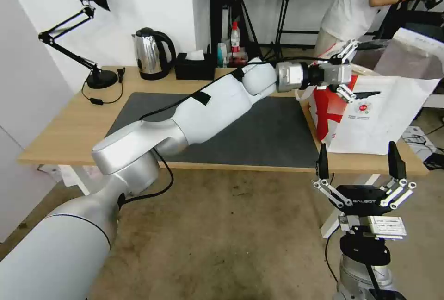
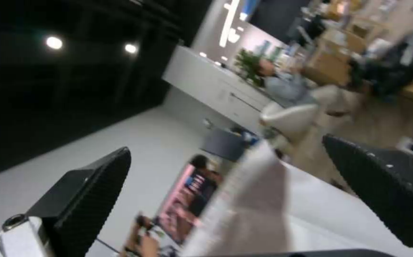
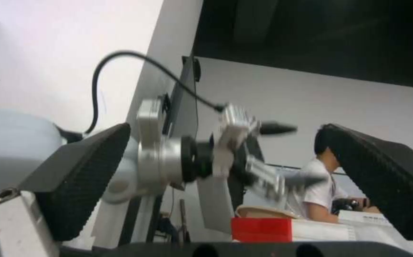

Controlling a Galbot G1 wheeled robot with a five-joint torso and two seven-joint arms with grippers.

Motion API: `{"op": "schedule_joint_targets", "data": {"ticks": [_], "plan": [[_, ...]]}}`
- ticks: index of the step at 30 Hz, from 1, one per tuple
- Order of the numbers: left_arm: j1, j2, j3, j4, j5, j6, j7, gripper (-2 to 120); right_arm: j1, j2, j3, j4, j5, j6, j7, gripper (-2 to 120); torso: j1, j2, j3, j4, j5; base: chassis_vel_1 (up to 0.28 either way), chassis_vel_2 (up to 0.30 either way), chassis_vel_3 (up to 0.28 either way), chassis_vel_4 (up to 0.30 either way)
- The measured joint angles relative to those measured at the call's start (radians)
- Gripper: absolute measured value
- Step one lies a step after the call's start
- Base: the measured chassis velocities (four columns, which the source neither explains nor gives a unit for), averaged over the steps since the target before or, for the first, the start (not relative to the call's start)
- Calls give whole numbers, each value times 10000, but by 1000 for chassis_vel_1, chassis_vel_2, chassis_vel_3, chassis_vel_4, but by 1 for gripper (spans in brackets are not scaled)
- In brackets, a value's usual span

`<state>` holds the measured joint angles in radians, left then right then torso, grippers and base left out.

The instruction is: Pick up the trash from the table and place it into the takeout bag.

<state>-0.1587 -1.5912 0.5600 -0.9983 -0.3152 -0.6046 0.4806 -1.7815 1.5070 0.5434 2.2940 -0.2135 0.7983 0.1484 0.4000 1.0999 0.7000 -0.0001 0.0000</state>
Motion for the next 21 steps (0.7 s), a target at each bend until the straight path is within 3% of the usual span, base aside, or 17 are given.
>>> {"op": "schedule_joint_targets", "data": {"ticks": [4, 6, 8, 12, 13, 15, 18, 21], "plan": [[6, 75, -405, -250, 14, 2, -186, 100, 8, -27, -3, 0, -3, -14, -24, 100, 0, 0, 0, -1, 0, 0, 0, 0, 0], [82, 630, -1107, -1130, -19, 385, -1048, 100, 39, -164, 79, -25, -1, -55, -29, 100, 0, 1, -1, -2, -1, 0, 0, 0, 0], [129, 797, -1285, -1303, -87, 450, -1274, 100, 52, -202, 101, -37, 6, -69, -30, 100, 0, 1, 0, -1, -1, 0, 0, 0, 0], [575, 1617, -2358, -2001, -290, 767, -2797, 100, 160, -454, 219, -139, 93, -234, -20, 100, 0, 0, -1, 3, -4, 0, 0, 0, 0], [575, 1617, -2358, -2001, -290, 767, -2797, 100, 160, -454, 219, -139, 93, -234, -20, 100, 0, 0, -1, 3, -4, 0, 0, 0, 0], [1104, 2129, -3054, -2686, -546, 1040, -3701, 100, 258, -665, 314, -220, 159, -325, -14, 100, 1, 0, -1, 2, -3, 0, 0, 0, 0], [1557, 2568, -3393, -3311, -788, 1325, -4183, 100, 325, -824, 367, -274, 235, -403, -7, 100, 0, 0, -1, 1, -2, 0, 0, 0, 0], [2761, 3436, -3994, -4844, -1153, 1955, -5111, 100, 493, -1080, 443, -451, 313, -531, 11, 100, 1, 0, 0, 5, -7, 0, 0, 0, 0]]}}
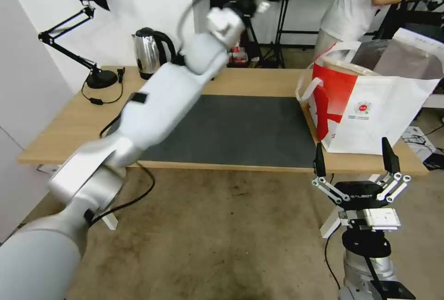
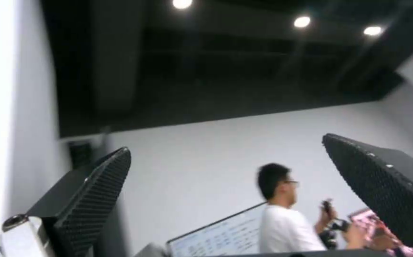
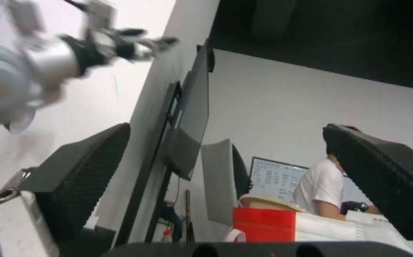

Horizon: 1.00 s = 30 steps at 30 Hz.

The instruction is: Pick up the trash from the table and place it into the takeout bag.

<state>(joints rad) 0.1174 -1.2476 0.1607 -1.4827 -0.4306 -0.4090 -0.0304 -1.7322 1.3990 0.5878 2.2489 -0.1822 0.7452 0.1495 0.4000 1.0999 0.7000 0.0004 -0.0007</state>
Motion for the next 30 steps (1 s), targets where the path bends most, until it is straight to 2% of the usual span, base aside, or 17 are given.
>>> {"op": "schedule_joint_targets", "data": {"ticks": [1, 4, 6, 7, 10, 11, 14, 16, 19, 20, 22, 23, 26, 27, 30], "plan": [[0, 0, 0, 0, 0, 0, 0, 100, 0, 0, 0, 0, 0, 0, 0, 100, 0, 0, 0, 0, 0, 0, 0, 0, 0], [1390, 775, -908, -1430, -88, 348, -446, 100, 199, -219, 24, -186, 27, -180, 15, 100, -1, 0, 0, -5, 2, 0, 0, 0, 0], [1544, 851, -1028, -1566, -88, 364, -457, 100, 216, -228, 27, -200, 29, -191, 18, 100, 0, 0, 0, -8, 5, 0, 0, 0, 0], [2204, 1154, -1510, -2073, -89, 419, -486, 100, 283, -281, 27, -274, 32, -239, 20, 100, -1, 1, 0, -4, 7, 0, 0, 0, 0], [3468, 1591, -2329, -2868, -87, 443, -514, 100, 348, -370, 32, -396, 56, -280, 26, 100, 0, 1, 0, -3, 2, 0, 0, 0, 0], [3468, 1591, -2329, -2868, -87, 443, -514, 100, 348, -370, 32, -396, 56, -280, 26, 100, 0, 1, 0, -3, 2, 0, 0, 0, 0], [5419, 1938, -3332, -3876, -11, 318, -665, 100, 476, -514, 99, -612, 118, -294, 37, 100, -1, 1, -1, -5, 6, 0, 0, 0, 0], [5844, 1942, -3579, -4101, 53, 272, -688, 100, 516, -539, 109, -650, 131, -302, 37, 100, -1, 1, -1, -4, 9, 0, 0, 0, 0], [7326, 1737, -4444, -4783, 442, 81, -705, 100, 633, -561, 128, -759, 150, -337, 40, 100, -1, 1, -1, -5, 9, 0, 0, 0, 0], [7326, 1737, -4444, -4783, 442, 81, -705, 100, 633, -561, 128, -759, 150, -337, 40, 100, -1, 1, -1, -5, 9, 0, 0, 0, 0], [8309, 1381, -4987, -5189, 698, 11, -704, 100, 667, -536, 122, -801, 152, -342, 41, 100, -1, 1, -1, -5, 7, 0, 0, 0, 0], [8309, 1381, -4987, -5189, 698, 11, -704, 100, 667, -536, 122, -801, 152, -342, 41, 100, -1, 1, -1, -5, 7, 0, 0, 0, 0], [9534, 833, -5580, -5626, 1139, -190, -662, 100, 674, -532, 92, -807, 157, -342, 45, 100, -1, 1, -1, -4, 7, 0, 0, 0, 0], [9534, 833, -5580, -5626, 1139, -190, -662, 100, 674, -532, 92, -807, 157, -342, 45, 100, -1, 1, -1, -4, 7, 0, 0, 0, 0], [10770, 314, -5966, -5980, 1684, -575, -613, 100, 686, -529, 71, -841, 203, -332, 52, 100, -2, 1, -1, -5, 9, 0, 0, 0, 0]]}}
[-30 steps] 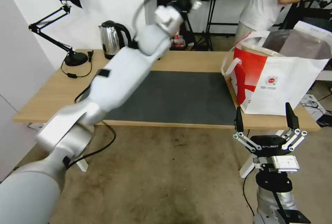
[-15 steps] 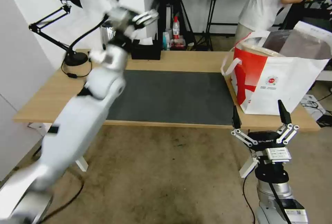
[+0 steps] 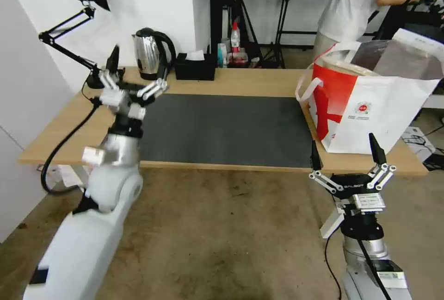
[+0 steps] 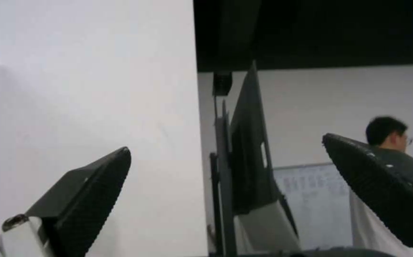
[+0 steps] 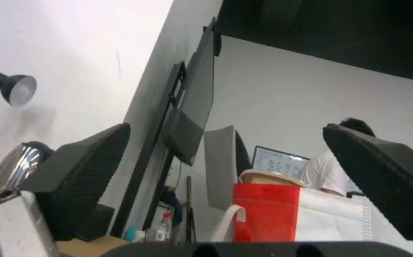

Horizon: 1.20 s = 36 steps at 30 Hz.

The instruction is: Pick up the trash from the table and place it into the takeout bag.

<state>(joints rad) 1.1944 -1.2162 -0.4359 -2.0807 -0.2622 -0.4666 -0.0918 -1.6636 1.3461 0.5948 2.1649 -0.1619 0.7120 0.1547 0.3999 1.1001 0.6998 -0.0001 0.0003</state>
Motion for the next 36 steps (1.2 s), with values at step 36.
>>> {"op": "schedule_joint_targets", "data": {"ticks": [36], "plan": [[3606, -2511, 27, -273, 2492, -2683, 603, 100, 30, 232, -189, -750, -69, 506, 525, 100, 2, -2, 1, 1, -2, 0, 0, 0, 0]]}}
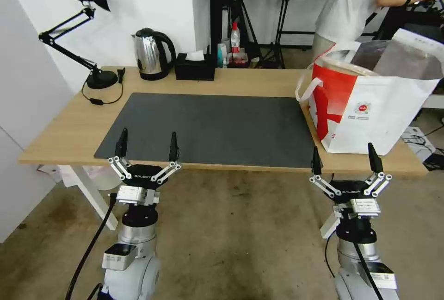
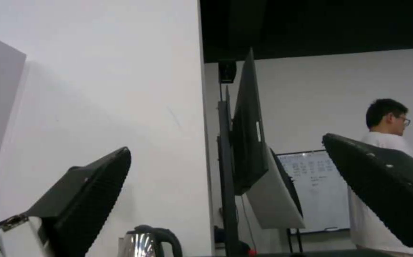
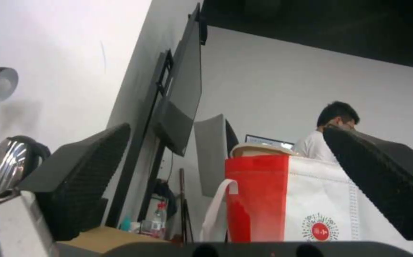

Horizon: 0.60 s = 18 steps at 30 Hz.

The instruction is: Pick up the trash from the table and place it into the takeout bag.

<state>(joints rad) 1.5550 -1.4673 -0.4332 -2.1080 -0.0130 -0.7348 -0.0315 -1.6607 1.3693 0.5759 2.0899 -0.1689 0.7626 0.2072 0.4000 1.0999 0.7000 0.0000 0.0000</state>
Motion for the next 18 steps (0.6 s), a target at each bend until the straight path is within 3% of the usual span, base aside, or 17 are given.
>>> {"op": "schedule_joint_targets", "data": {"ticks": [18], "plan": [[-17, 6, -34, -14, 0, 12, -16, 100, -37, 11, -6, 34, -28, 4, 1, 100, 0, 0, 0, 0, -1, 0, 0, 0, 0]]}}
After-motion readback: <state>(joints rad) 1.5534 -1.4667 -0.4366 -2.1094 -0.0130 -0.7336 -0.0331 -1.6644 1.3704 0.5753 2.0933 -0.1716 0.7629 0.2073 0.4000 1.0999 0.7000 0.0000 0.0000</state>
